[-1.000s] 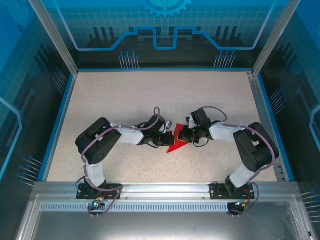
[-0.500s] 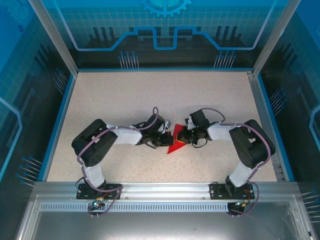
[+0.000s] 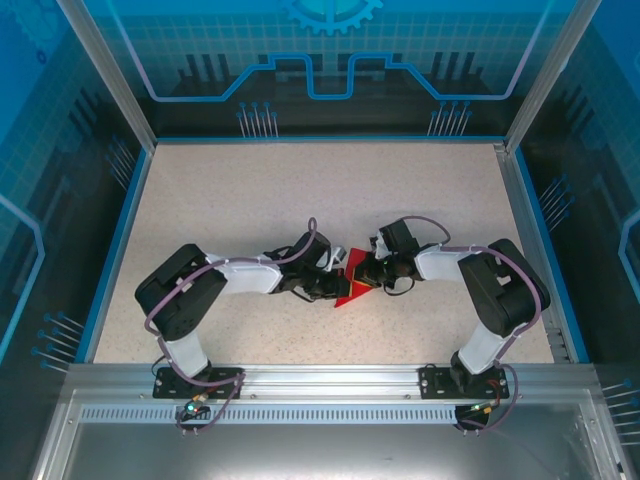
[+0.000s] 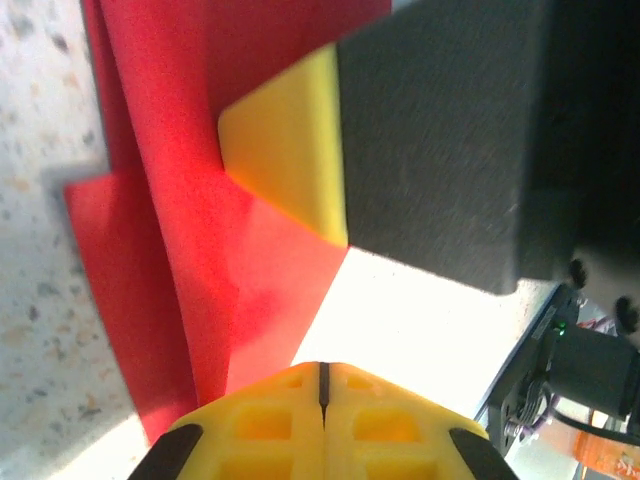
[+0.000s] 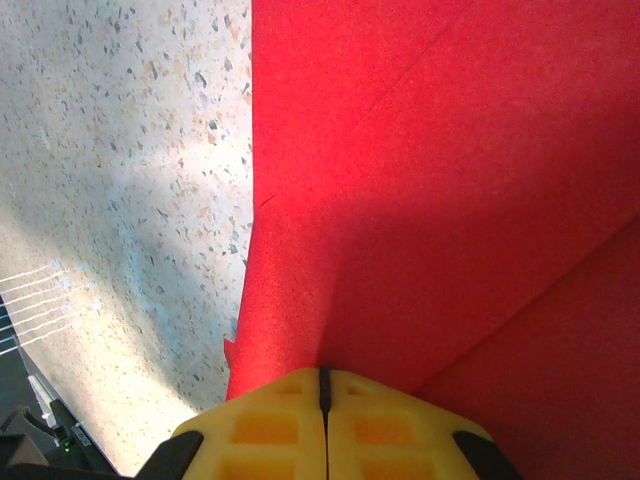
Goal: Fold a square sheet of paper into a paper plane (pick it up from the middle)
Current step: Fourth fold the wing at the center of the table.
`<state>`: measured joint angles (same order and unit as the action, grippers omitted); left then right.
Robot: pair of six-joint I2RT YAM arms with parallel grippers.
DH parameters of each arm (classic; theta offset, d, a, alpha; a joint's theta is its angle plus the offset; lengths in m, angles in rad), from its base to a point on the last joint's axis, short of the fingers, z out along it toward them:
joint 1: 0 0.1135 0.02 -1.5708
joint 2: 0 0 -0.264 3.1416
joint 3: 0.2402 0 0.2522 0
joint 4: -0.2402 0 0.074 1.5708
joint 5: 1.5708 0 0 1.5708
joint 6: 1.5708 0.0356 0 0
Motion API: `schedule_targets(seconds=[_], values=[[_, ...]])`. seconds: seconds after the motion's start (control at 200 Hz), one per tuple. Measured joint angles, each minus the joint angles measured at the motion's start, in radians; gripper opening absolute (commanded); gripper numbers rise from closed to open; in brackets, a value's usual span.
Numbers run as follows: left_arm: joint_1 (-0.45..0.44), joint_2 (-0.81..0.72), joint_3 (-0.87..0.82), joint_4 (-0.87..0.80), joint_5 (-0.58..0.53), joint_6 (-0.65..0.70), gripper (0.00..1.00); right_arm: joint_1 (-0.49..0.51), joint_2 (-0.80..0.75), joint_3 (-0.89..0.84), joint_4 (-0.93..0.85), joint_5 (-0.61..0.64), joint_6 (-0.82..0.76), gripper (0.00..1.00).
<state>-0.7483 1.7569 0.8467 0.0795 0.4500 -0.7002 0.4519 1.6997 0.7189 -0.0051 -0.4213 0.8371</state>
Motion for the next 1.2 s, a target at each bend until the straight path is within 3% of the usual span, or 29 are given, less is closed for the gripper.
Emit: schedule_targets(seconds=[0.39,1.2], values=[[-0.010,0.003,0.009,-0.095,-0.053,0.024,0.04,0.000,0.003,0.001,0.005,-0.003,-0.001,0.05],[-0.010,0.016,-0.045,-0.019,-0.059,-0.008,0.03,0.000,0.012,0.011,-0.004,-0.006,-0.007,0.05]])
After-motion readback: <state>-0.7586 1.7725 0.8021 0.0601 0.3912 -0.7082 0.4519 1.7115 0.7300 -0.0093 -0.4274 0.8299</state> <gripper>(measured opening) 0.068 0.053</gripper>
